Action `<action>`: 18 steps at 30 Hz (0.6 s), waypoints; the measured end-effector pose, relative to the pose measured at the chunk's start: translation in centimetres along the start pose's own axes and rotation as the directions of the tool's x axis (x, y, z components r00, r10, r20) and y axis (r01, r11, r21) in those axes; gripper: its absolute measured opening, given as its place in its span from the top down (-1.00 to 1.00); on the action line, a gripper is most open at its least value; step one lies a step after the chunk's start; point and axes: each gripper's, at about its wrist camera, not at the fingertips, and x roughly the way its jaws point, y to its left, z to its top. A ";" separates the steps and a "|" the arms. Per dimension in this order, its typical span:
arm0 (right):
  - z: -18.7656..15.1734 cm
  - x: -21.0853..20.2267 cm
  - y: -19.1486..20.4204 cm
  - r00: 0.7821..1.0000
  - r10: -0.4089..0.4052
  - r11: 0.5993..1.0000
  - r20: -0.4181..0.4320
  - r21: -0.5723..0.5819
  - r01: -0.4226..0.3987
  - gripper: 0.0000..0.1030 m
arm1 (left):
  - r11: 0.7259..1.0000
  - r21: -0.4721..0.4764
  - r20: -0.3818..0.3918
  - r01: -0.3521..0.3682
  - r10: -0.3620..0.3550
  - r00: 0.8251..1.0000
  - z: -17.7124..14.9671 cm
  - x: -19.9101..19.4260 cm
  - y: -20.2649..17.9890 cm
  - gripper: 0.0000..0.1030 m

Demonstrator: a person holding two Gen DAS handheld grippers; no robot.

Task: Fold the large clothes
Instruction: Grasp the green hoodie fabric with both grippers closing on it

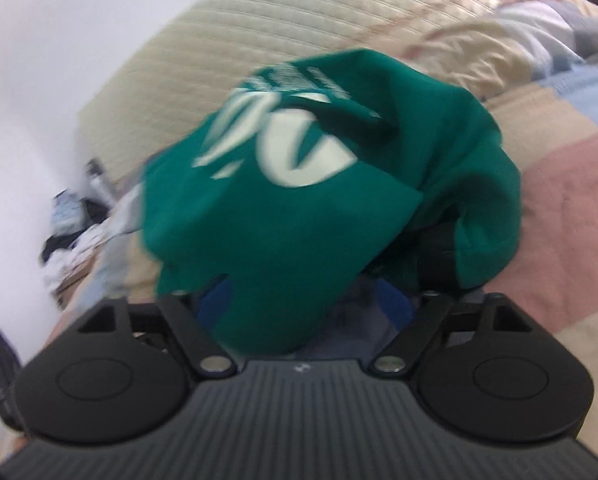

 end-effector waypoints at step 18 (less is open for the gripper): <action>4.9 -2.2 3.6 0.978 0.207 0.978 0.002 -0.022 -0.207 0.75 | 0.951 -0.291 -0.038 0.102 -0.118 0.992 6.1 2.4 3.3 0.69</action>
